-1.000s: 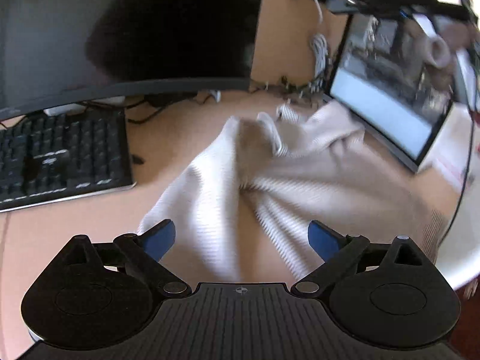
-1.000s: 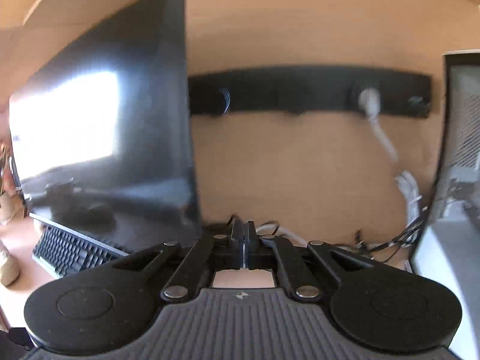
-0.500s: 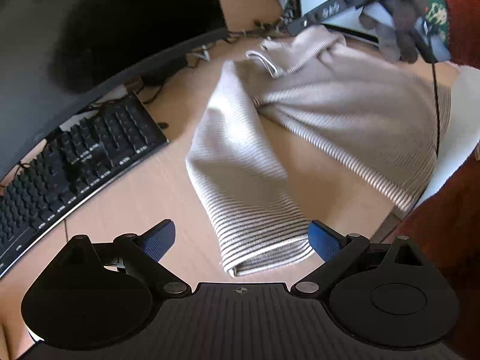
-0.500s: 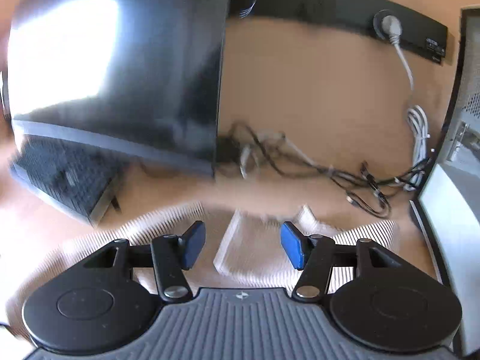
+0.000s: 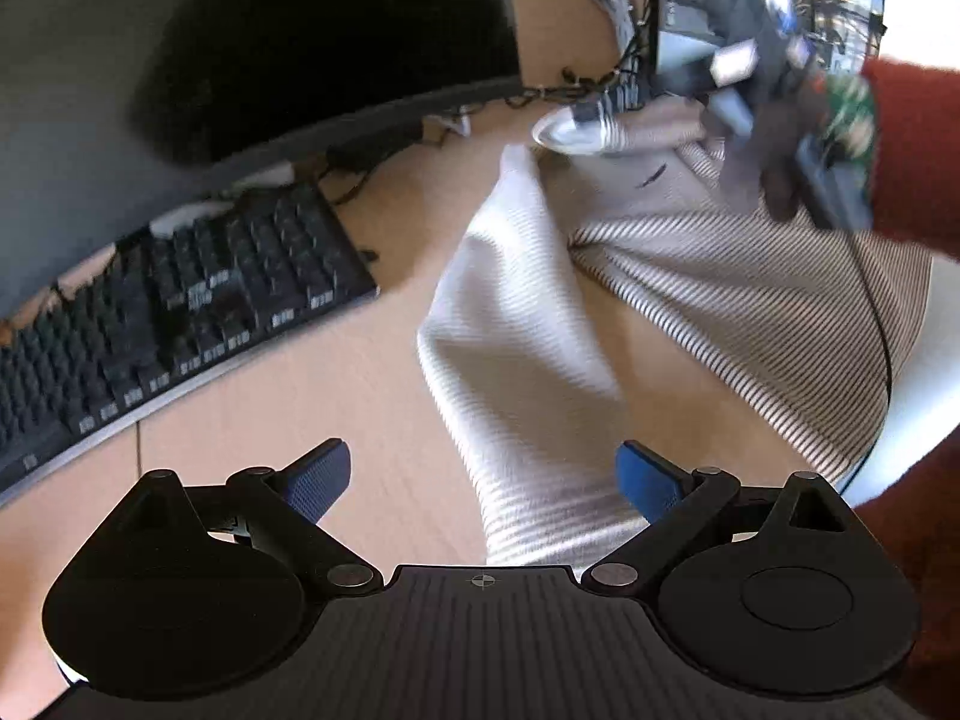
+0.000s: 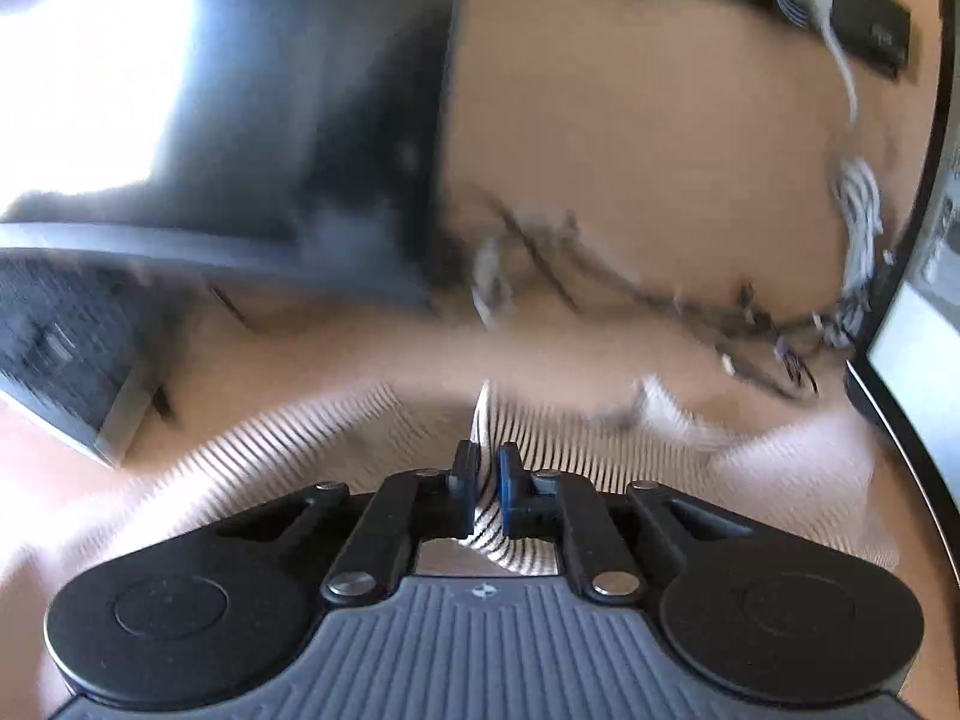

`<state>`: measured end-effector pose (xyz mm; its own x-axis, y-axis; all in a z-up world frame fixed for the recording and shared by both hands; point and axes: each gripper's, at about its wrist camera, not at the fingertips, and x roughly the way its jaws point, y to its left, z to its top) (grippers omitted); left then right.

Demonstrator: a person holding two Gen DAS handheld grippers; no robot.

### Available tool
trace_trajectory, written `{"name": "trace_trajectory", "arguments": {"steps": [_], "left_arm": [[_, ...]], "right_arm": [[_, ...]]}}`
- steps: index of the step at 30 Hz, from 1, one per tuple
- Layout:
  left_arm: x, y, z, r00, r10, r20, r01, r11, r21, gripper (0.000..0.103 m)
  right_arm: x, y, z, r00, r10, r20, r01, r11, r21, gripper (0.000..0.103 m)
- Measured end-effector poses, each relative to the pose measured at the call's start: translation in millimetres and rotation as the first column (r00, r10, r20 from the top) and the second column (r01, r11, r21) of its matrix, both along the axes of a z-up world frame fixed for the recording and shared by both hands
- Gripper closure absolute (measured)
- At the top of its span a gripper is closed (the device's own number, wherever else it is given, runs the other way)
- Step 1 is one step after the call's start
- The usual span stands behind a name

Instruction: Fold clothes

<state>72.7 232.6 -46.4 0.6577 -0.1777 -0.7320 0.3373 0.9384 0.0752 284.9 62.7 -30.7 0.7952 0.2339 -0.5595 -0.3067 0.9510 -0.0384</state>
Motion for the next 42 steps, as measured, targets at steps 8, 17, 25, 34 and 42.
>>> {"name": "trace_trajectory", "arguments": {"steps": [8,17,25,34,42], "left_arm": [[5.3,-8.6,-4.4,0.976,-0.217,-0.019,0.217,0.963,0.160,0.004],[1.5,-16.5,-21.7,0.951,-0.307,-0.043,0.309,0.927,0.211,0.015],[30.7,-23.3,-22.0,0.990,-0.113,-0.080,0.127,0.971,0.203,0.035],[76.6,-27.4,6.7,0.950,0.303,0.080,-0.314,0.923,0.225,0.041],[51.4,-0.2,31.0,0.882,0.453,0.133,-0.471,0.863,0.184,0.033]], "right_arm": [[-10.5,24.3,-9.3,0.995,0.092,-0.048,-0.092,0.996,0.017,0.094],[-44.4,-64.5,6.6,0.999,-0.014,-0.034,0.017,0.996,0.089,0.026],[-70.9,-148.4,-8.3,0.994,-0.002,-0.107,0.013,0.995,0.103,0.004],[-59.6,-175.9,-37.2,0.976,0.087,-0.199,-0.056,0.986,0.160,0.000],[-58.9,-176.6,-52.1,0.971,0.129,-0.202,-0.094,0.981,0.172,0.000]]}}
